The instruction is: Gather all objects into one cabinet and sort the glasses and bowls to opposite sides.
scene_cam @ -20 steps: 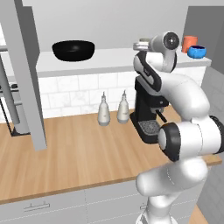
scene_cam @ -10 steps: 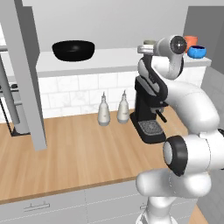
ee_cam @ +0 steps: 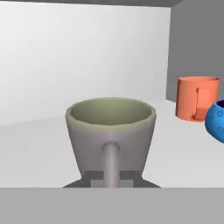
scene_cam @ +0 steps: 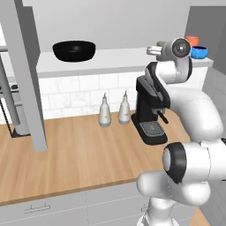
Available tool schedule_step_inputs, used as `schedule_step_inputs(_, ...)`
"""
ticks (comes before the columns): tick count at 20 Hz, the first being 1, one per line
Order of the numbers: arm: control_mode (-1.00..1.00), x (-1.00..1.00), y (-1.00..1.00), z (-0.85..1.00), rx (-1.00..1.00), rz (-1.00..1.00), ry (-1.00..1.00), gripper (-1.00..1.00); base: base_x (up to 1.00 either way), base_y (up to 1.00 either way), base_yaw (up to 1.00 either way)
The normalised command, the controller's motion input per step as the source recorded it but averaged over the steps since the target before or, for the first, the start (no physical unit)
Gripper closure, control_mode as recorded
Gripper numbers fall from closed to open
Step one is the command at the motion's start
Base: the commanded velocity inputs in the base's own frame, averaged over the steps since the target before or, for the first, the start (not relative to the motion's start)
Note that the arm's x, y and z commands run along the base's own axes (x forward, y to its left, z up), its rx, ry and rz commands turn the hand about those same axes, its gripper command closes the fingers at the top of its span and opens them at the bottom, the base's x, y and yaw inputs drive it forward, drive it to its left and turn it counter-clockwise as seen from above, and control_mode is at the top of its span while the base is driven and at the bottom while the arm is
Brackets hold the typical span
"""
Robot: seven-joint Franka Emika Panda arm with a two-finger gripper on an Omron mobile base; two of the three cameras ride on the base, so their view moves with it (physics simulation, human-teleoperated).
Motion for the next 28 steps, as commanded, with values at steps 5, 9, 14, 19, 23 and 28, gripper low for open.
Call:
schedule_step_inputs(5,-1.0,-0.01,-0.35,0.05,0.0,-0.21,0.02,1.0,0.0,0.0,0.0)
schedule_step_inputs(9,-1.0,-0.03,-0.35,0.01,0.0,-0.17,0.04,1.0,0.0,0.0,0.0)
schedule_step_inputs(14,-1.0,-0.04,-0.3,0.02,0.0,-0.14,0.06,1.0,0.0,0.0,0.0)
schedule_step_inputs(19,-1.0,-0.01,-0.27,0.0,0.0,-0.08,0.05,1.0,0.0,0.0,0.0)
schedule_step_inputs(23,-1.0,0.0,-0.26,0.0,0.0,-0.04,0.05,1.0,0.0,0.0,0.0)
schedule_step_inputs(28,-1.0,0.0,-0.32,0.0,0.0,-0.02,0.05,1.0,0.0,0.0,0.0)
